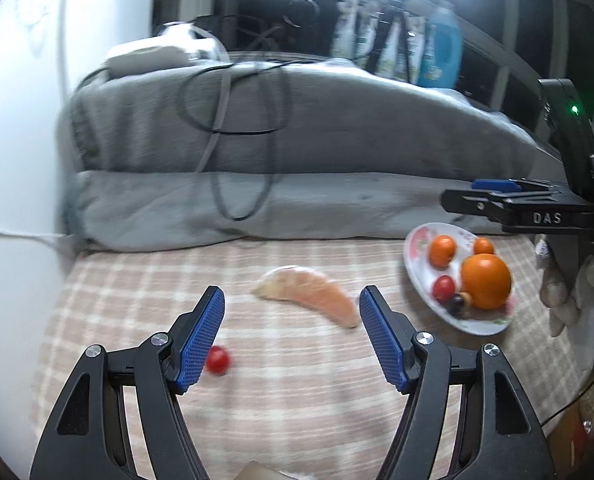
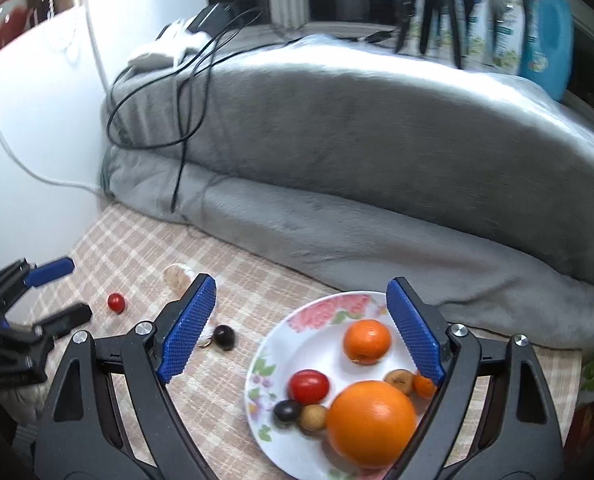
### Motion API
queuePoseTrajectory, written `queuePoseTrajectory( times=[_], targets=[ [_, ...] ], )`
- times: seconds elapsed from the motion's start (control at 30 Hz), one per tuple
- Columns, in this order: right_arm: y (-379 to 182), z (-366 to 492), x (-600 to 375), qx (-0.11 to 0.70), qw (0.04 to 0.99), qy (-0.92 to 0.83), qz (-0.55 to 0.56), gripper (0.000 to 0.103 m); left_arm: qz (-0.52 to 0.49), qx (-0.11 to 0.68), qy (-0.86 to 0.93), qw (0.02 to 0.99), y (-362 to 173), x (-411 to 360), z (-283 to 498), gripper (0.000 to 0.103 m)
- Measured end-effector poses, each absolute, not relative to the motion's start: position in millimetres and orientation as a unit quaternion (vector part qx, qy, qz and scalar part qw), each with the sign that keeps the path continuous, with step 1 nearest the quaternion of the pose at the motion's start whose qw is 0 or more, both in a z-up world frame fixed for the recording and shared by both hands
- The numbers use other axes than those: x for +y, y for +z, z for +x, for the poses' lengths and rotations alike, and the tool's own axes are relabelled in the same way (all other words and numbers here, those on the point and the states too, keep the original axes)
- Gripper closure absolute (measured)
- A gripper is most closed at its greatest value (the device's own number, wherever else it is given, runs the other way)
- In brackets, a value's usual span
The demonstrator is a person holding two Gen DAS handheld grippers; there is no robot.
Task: Organize fruits
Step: 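Move the right tool to the wrapped pomelo segment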
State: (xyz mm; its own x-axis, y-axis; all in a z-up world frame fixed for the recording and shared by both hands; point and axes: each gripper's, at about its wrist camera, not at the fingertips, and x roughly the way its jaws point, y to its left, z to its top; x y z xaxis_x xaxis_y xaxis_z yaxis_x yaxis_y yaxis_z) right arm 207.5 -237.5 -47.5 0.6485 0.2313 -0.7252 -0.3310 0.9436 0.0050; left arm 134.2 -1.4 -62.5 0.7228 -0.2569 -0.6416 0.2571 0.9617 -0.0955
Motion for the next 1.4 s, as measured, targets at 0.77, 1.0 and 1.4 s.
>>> queuePoseTrajectory(
  times=[0.77, 1.0, 1.4],
  targets=[
    [-104, 220, -142, 0.447, 0.855, 0.226, -0.136, 0.014, -0.03, 0.384, -0.078, 0.92, -99, 81, 126, 0.033],
    [-130, 226, -123, 0.476, 0.832, 0.243, -0.151, 0.025, -0.033, 0.391, -0.085, 0.916, -105, 81, 127, 0.033],
    [-155, 239, -107, 0.509, 0.806, 0.253, -0.163, 0.037, -0.035, 0.4, -0.096, 0.911, -112, 74, 133, 0.033]
  ],
)
